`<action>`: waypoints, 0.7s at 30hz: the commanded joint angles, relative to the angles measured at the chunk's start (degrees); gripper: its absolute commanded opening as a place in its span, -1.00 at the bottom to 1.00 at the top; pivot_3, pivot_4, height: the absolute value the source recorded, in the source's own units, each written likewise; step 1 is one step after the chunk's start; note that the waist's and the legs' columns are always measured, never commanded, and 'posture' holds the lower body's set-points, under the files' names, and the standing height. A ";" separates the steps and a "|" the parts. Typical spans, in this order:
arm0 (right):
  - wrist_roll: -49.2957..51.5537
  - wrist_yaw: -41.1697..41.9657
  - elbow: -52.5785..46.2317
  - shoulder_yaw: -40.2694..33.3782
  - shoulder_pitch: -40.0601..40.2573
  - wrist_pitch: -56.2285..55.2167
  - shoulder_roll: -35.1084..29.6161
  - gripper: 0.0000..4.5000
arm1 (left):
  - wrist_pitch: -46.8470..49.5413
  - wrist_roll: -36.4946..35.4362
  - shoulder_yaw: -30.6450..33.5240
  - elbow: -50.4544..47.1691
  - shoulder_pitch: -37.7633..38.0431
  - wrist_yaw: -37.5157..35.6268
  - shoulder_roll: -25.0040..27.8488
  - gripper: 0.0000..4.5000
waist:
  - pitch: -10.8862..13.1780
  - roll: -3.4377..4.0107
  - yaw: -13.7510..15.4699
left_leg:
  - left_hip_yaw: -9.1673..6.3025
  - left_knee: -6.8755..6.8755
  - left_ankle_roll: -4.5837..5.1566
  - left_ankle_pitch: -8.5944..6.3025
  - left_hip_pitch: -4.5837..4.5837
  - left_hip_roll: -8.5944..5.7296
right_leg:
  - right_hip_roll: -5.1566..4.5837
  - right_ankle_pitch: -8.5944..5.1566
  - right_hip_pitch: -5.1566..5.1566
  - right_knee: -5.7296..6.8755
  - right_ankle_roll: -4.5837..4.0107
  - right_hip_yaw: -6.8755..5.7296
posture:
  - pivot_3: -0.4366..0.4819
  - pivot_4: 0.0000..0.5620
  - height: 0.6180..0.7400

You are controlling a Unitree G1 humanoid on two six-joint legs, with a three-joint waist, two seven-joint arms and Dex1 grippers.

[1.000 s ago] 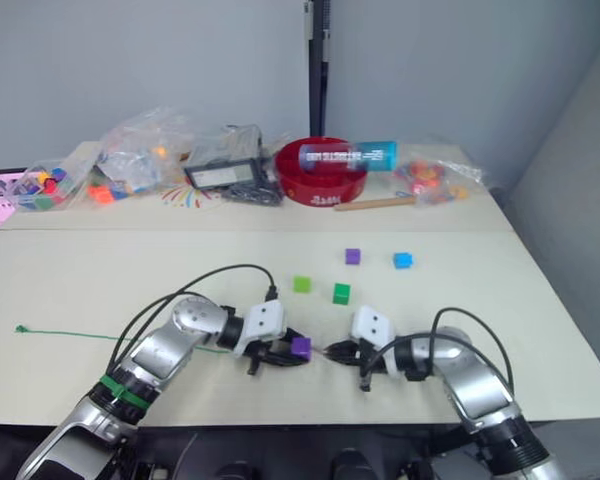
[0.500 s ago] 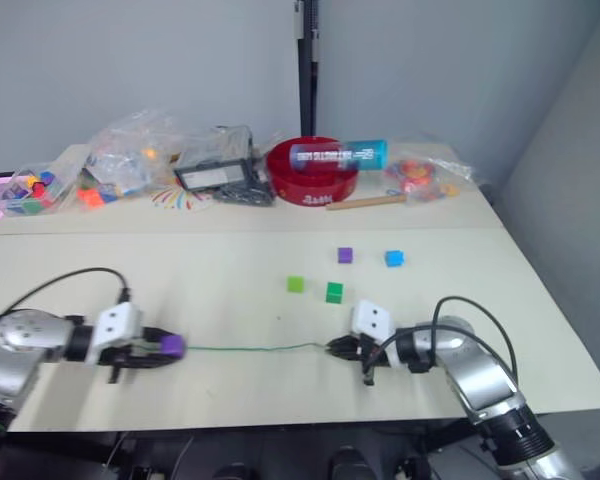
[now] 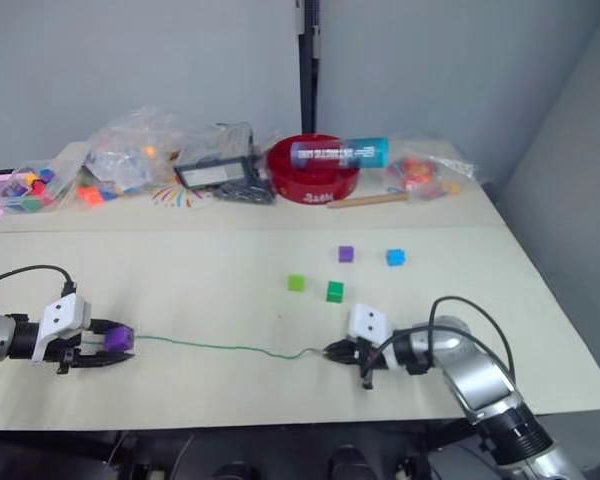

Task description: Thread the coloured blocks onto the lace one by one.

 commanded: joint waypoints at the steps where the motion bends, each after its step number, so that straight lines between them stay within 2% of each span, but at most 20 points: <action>1: 0.50 0.08 -1.41 -0.21 -1.23 0.51 0.35 -1.00 | 9.90 -1.85 0.73 -7.94 -3.07 -3.77 4.75 0.70 | 0.05 -0.12 0.09 | -0.02 0.02 0.00 0.00 -0.02 0.00 | 0.00 0.01 0.01 -0.02 0.00 -0.02 | -0.05 -0.47 0.85; 4: 0.44 -0.06 -1.15 0.23 -2.01 0.64 1.05 -1.00 | 17.44 -3.14 -0.58 -14.56 -5.30 -4.94 7.20 0.70 | 0.09 -0.20 0.09 | -0.02 0.03 0.00 0.00 -0.05 -0.01 | 0.00 0.01 0.00 -0.03 0.00 -0.02 | -0.05 -0.47 0.85; 7: 0.16 -0.43 -1.10 0.97 -3.01 1.14 2.16 -1.00 | 25.35 -6.03 -1.66 -24.96 -5.97 -4.60 6.22 0.70 | 0.12 -0.15 0.11 | -0.01 0.03 0.00 0.00 -0.04 -0.02 | -0.03 0.00 0.03 -0.06 0.02 -0.02 | -0.05 -0.47 0.85; 10: -0.53 -1.07 -0.60 2.25 -4.42 1.94 3.56 -1.00 | 32.11 -8.98 -3.18 -36.71 -4.91 0.50 0.21 0.70 | 0.12 -0.15 0.25 | -0.01 0.04 0.00 0.00 -0.04 -0.02 | -0.03 0.00 0.04 -0.04 0.01 -0.01 | -0.05 -0.47 0.85; 14: -2.02 -1.84 0.61 4.10 -6.54 2.76 4.94 -1.00 | 34.26 -6.76 -7.75 -44.05 -3.66 7.87 -9.32 0.70 | 0.13 -0.16 0.55 | -0.02 0.21 0.01 -0.01 -0.07 -0.01 | -0.01 0.03 0.05 -0.03 0.02 0.00 | -0.05 -0.47 0.85; 18: -2.84 -2.34 0.84 5.12 -8.14 3.81 5.85 -1.00 | 32.05 -0.38 -13.87 -43.23 -4.81 15.24 -17.53 0.70 | 0.12 -0.16 0.74 | -0.02 0.36 0.03 -0.02 -0.11 -0.01 | 0.02 0.04 0.06 0.01 0.01 0.01 | -0.05 -0.47 0.85; 21: -3.48 -2.51 0.48 5.57 -8.45 4.37 5.71 -1.00 | 32.47 1.78 -16.17 -42.39 -5.78 18.80 -21.70 0.70 | 0.12 -0.16 0.93 | -0.02 0.40 0.03 -0.02 -0.12 -0.03 | 0.01 0.08 0.07 0.00 0.02 0.01 | -0.05 -0.47 0.85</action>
